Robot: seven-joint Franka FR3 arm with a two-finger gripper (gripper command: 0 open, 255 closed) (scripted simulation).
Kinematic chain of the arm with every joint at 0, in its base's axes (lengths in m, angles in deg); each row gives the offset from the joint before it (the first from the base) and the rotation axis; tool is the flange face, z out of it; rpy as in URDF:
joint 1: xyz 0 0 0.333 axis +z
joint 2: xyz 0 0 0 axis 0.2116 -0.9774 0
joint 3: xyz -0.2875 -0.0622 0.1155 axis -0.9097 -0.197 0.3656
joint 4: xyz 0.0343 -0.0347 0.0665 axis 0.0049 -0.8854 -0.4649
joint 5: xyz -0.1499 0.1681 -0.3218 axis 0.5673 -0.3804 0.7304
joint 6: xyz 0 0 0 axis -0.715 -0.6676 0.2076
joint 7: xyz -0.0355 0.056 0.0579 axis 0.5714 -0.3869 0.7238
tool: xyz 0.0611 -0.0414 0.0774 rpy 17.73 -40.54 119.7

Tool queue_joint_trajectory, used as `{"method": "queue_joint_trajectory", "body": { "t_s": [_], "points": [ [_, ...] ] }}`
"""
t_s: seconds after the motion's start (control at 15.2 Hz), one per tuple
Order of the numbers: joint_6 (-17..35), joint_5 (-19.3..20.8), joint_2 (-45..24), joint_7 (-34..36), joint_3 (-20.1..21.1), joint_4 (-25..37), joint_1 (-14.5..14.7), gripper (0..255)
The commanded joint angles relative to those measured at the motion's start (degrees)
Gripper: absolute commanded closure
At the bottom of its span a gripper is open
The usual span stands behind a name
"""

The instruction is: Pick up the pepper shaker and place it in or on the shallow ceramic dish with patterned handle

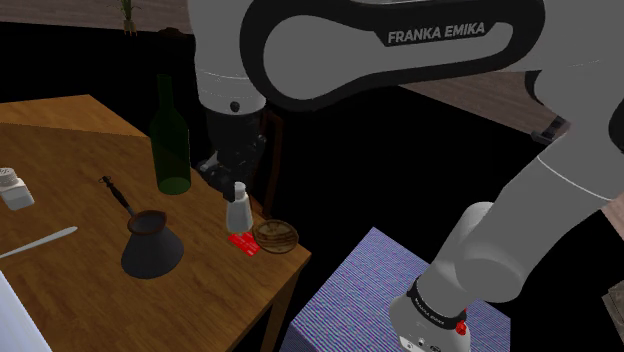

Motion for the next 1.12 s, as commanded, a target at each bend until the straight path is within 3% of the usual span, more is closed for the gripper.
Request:
{"method": "queue_joint_trajectory", "body": {
  "t_s": [0.0, 0.46, 1.06],
  "points": [
    [0.40, -1.59, 3.60, -3.54, -1.81, -3.34, -0.99, 255],
    [-1.02, -4.19, 15.40, -15.88, -10.05, -12.60, -3.44, 255],
    [6.00, -4.18, 14.38, -15.24, -9.38, -18.67, -3.22, 255]
  ]
}}
